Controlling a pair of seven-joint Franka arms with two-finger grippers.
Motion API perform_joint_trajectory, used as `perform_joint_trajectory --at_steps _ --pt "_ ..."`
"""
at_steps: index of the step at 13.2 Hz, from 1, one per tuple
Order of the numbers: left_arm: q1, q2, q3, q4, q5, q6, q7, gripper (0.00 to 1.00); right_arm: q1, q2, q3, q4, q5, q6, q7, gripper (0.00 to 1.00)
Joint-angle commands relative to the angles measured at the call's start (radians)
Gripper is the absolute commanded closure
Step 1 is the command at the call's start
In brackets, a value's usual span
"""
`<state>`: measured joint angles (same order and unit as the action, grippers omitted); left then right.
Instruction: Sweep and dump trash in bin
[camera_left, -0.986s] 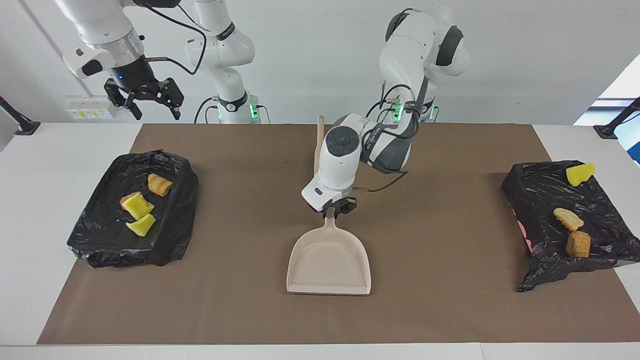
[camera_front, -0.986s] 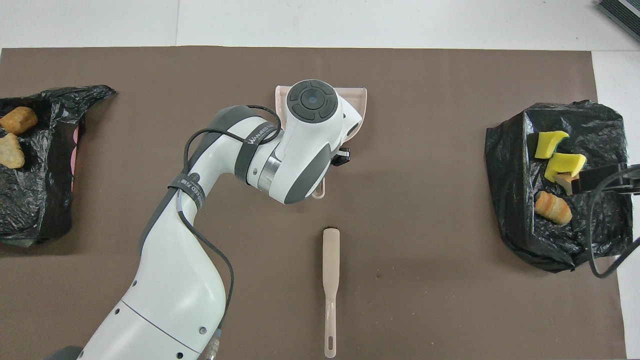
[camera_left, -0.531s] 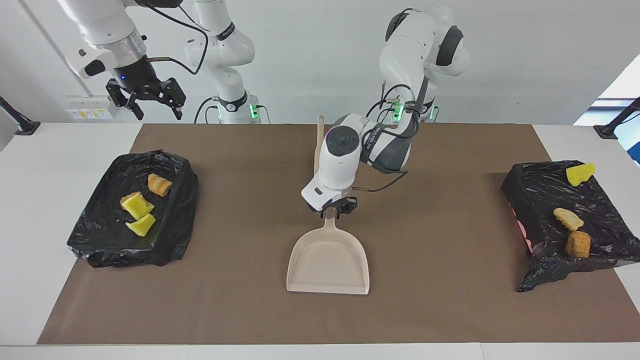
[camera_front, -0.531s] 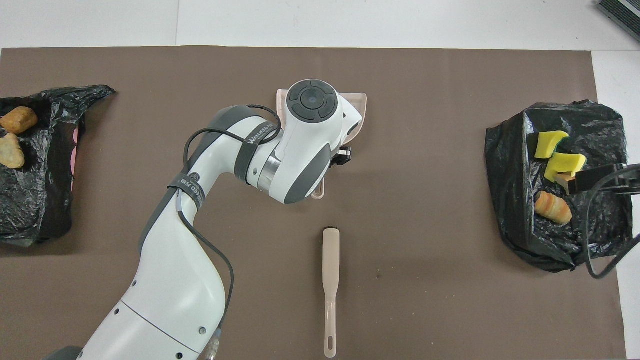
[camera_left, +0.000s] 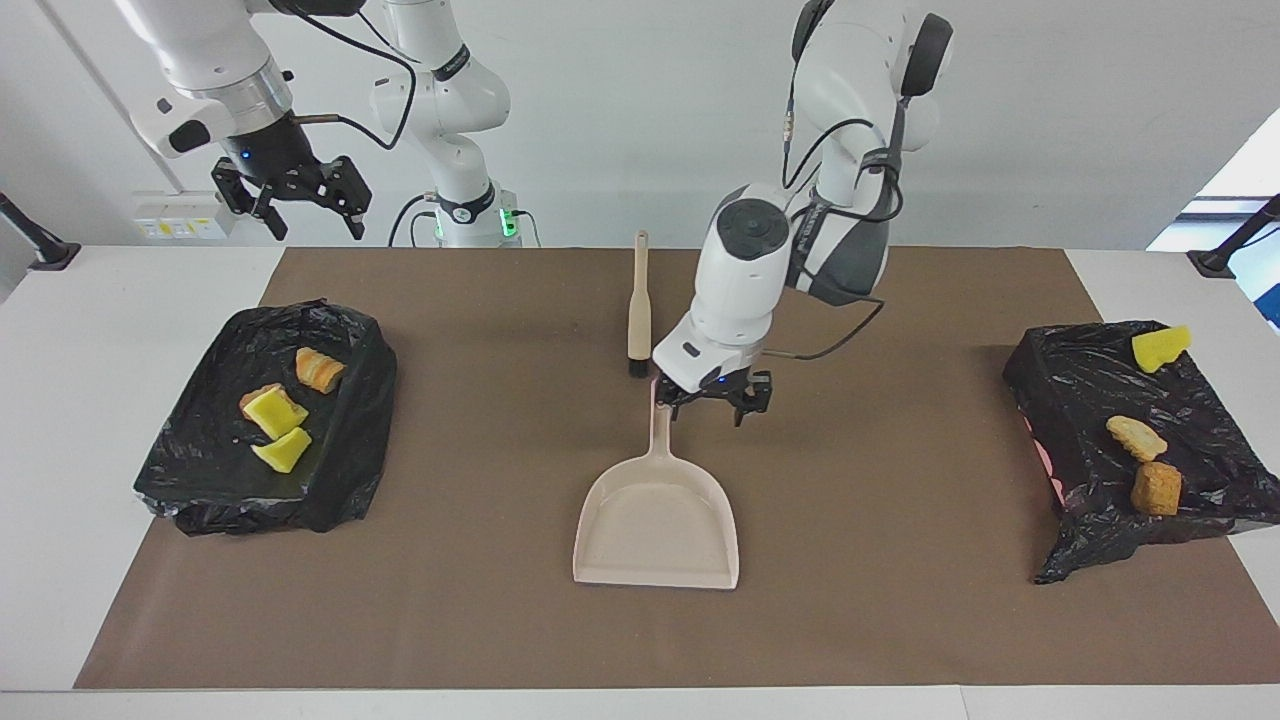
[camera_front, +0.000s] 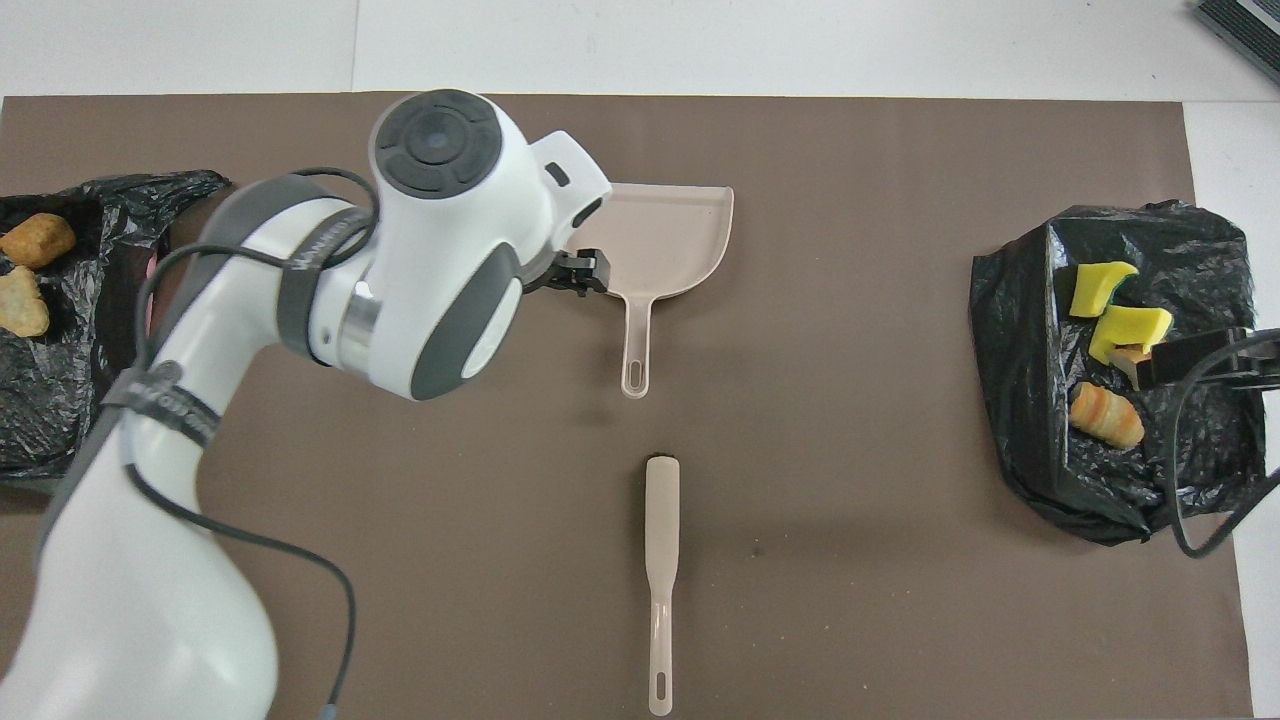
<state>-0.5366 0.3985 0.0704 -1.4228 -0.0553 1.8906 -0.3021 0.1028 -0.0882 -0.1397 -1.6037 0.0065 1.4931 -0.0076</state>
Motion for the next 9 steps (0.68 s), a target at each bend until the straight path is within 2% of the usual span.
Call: perform_joint_trajectory --at_steps 1,3,6,9 --pt "0.084 -0.228 -0.008 -0.213 0.011 -0.004 0.092 0.00 -0.006 -0.015 0.003 -0.013 -0.023 -0.007 -0.035 0.00" --pt "0.153 -0.331 -0.008 -0.245 0.011 -0.097 0.214 0.00 -0.002 -0.015 0.003 -0.013 -0.045 -0.002 -0.046 0.00" --pt "0.263 -0.433 -0.008 -0.238 0.011 -0.231 0.391 0.00 -0.003 -0.016 0.003 -0.016 -0.043 -0.002 -0.051 0.00" --pt "0.351 -0.481 -0.004 -0.185 0.012 -0.320 0.484 0.00 -0.003 -0.025 0.003 -0.028 -0.042 -0.002 -0.051 0.00"
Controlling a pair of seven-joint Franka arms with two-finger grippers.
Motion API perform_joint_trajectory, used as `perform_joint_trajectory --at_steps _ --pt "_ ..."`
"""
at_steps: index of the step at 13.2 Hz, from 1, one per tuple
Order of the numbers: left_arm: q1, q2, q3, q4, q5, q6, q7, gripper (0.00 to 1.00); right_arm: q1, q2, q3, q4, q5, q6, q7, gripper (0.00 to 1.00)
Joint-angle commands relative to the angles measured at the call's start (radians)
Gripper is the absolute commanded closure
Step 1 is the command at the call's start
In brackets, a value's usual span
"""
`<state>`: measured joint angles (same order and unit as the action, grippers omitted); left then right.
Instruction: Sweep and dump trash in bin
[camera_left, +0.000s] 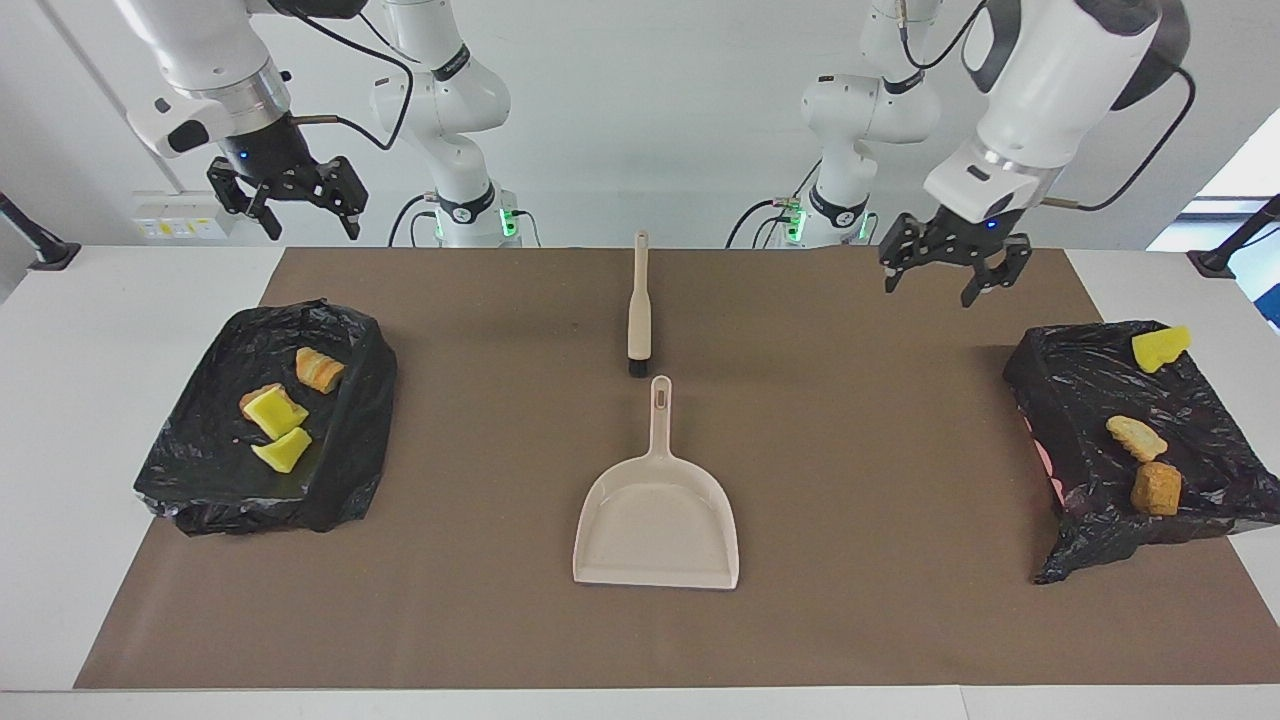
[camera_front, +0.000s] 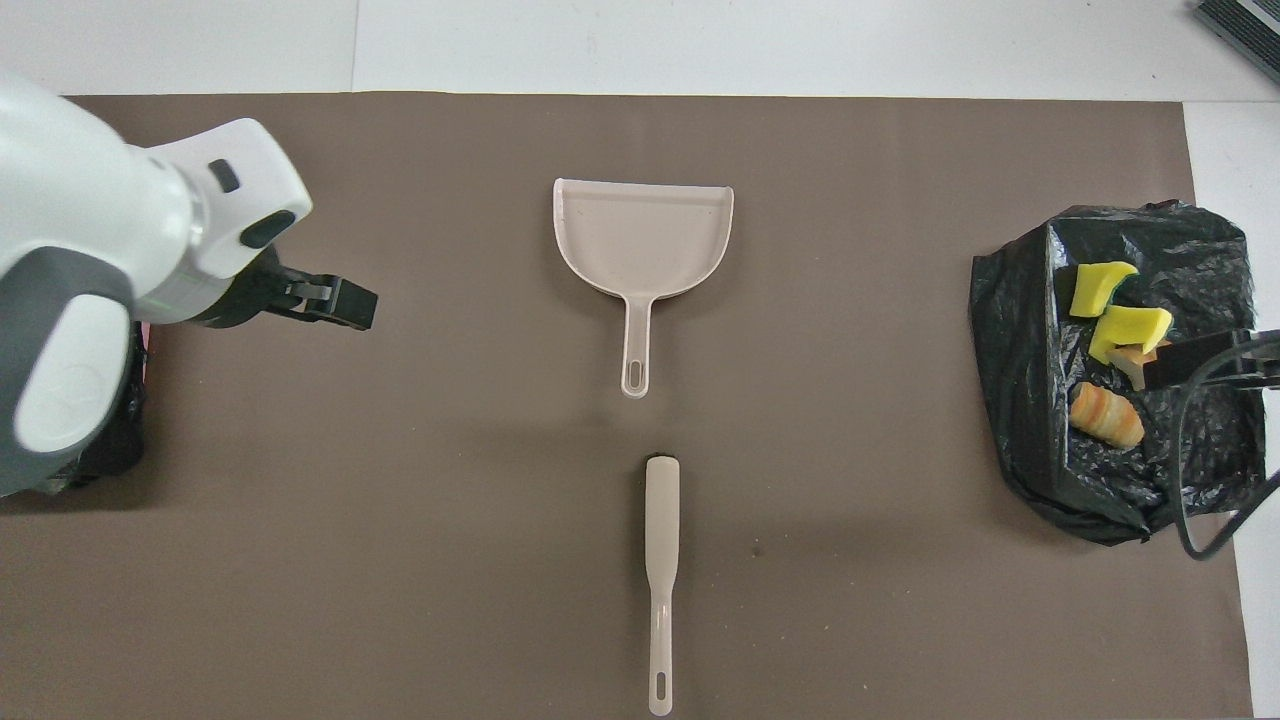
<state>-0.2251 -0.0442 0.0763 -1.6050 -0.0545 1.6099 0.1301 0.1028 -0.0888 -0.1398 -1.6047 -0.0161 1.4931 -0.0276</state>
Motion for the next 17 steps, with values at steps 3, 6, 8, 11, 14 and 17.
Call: perform_joint_trajectory --at_steps 3,6,8,11,14,17 --pt "0.098 -0.007 -0.010 0.129 0.016 -0.157 0.077 0.00 -0.006 -0.025 0.003 -0.031 -0.019 -0.002 -0.031 0.00" --pt "0.121 0.055 -0.006 0.224 0.012 -0.219 0.079 0.00 -0.006 -0.025 0.003 -0.031 -0.018 -0.002 -0.031 0.00" --pt "0.121 0.053 -0.010 0.226 0.015 -0.214 0.079 0.00 -0.006 -0.025 0.005 -0.031 -0.015 -0.002 -0.031 0.00" --pt "0.119 0.031 -0.013 0.195 0.039 -0.209 0.080 0.00 -0.008 -0.026 0.003 -0.031 -0.008 -0.002 -0.031 0.00" --pt "0.119 0.008 -0.013 0.157 0.044 -0.206 0.103 0.00 -0.008 -0.026 0.003 -0.031 -0.007 -0.002 -0.031 0.00" --pt "0.121 -0.002 -0.013 0.145 0.044 -0.199 0.105 0.00 -0.008 -0.026 0.003 -0.031 -0.005 -0.002 -0.031 0.00"
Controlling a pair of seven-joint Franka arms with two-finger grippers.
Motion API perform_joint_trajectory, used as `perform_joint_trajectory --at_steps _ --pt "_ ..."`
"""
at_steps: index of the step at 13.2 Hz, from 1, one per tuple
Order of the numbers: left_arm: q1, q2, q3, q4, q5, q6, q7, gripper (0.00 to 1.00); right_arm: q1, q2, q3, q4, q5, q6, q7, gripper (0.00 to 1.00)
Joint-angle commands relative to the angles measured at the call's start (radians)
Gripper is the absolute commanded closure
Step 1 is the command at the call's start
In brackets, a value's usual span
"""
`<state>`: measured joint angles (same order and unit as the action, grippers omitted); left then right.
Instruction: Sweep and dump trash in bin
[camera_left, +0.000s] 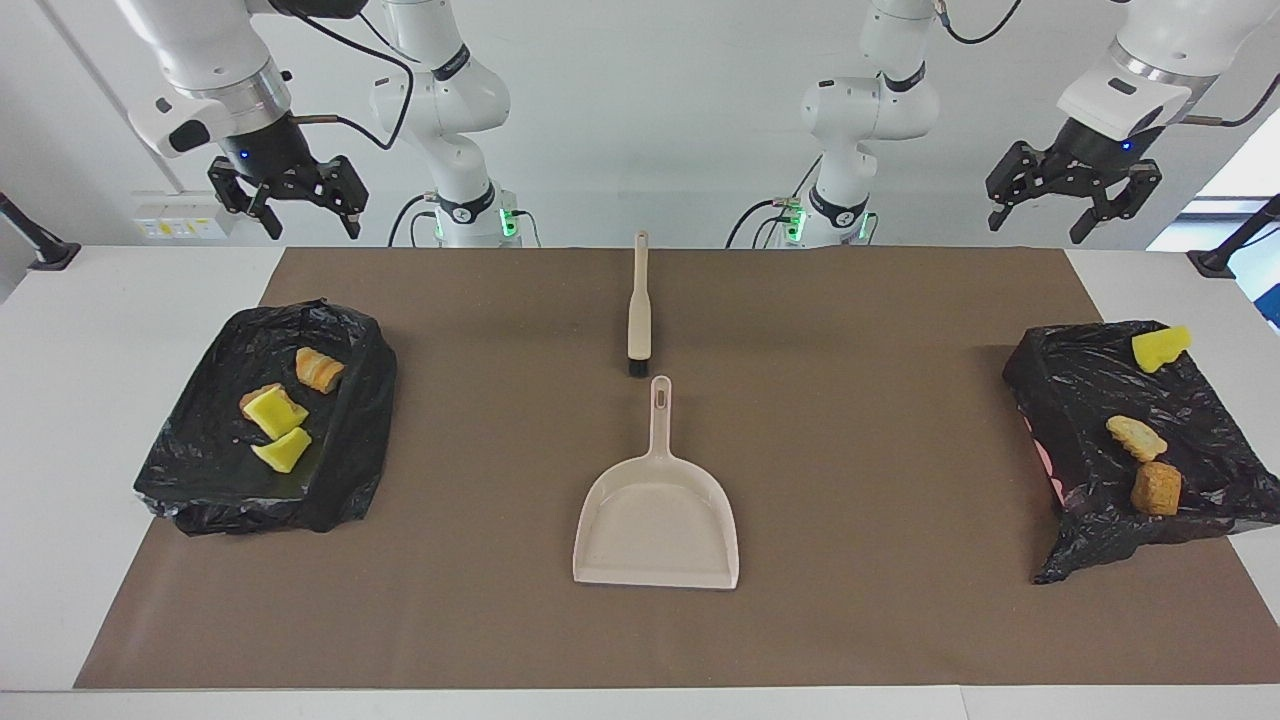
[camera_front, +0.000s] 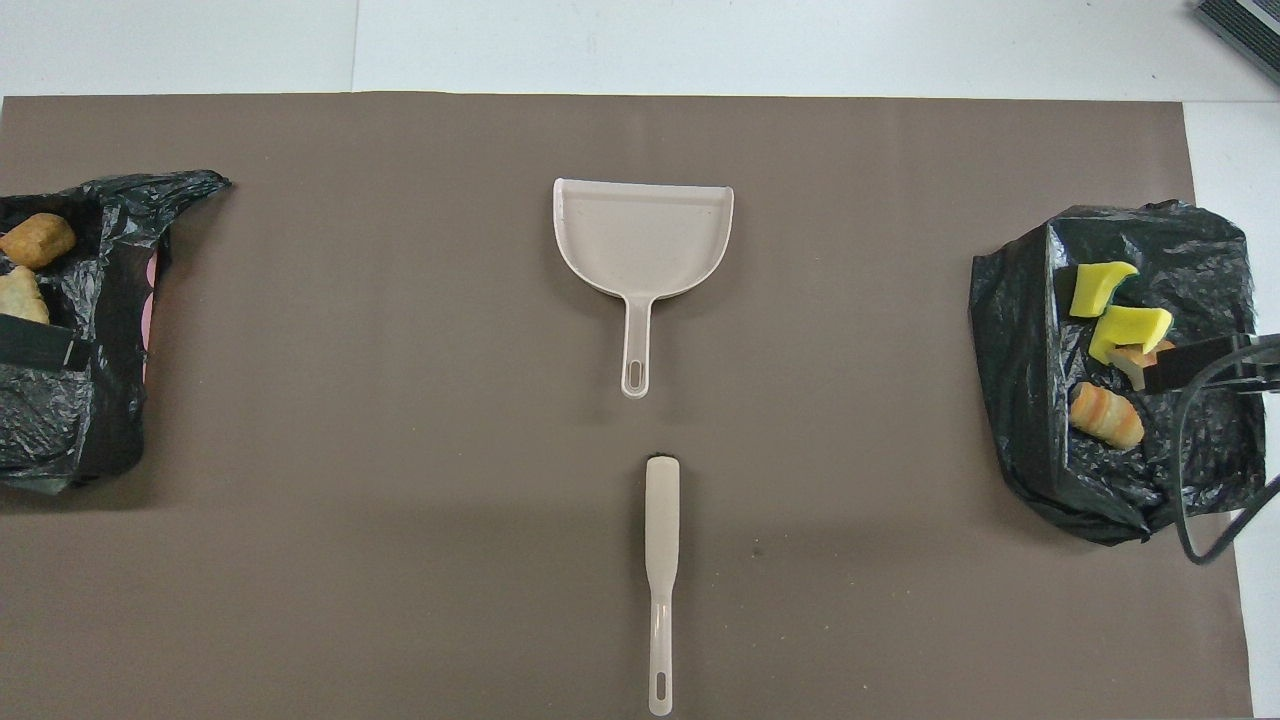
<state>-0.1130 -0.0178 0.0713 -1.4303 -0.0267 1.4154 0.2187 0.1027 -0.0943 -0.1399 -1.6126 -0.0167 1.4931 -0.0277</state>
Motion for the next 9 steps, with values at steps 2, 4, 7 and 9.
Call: perform_joint_trajectory --at_steps 2,4,7,9 --pt "0.009 -0.031 -0.008 -0.036 0.019 -0.012 0.013 0.00 -0.008 -0.021 0.003 -0.023 -0.005 -0.004 -0.031 0.00" --pt "0.010 -0.054 -0.005 -0.070 0.019 -0.009 0.011 0.00 -0.008 -0.021 0.003 -0.023 -0.005 -0.004 -0.031 0.00" --pt "0.027 -0.057 -0.005 -0.078 0.021 -0.006 0.008 0.00 -0.008 -0.021 0.003 -0.023 -0.005 -0.004 -0.031 0.00" --pt "0.030 -0.057 -0.005 -0.078 0.021 -0.006 0.008 0.00 -0.008 -0.021 0.003 -0.023 -0.005 -0.004 -0.031 0.00"
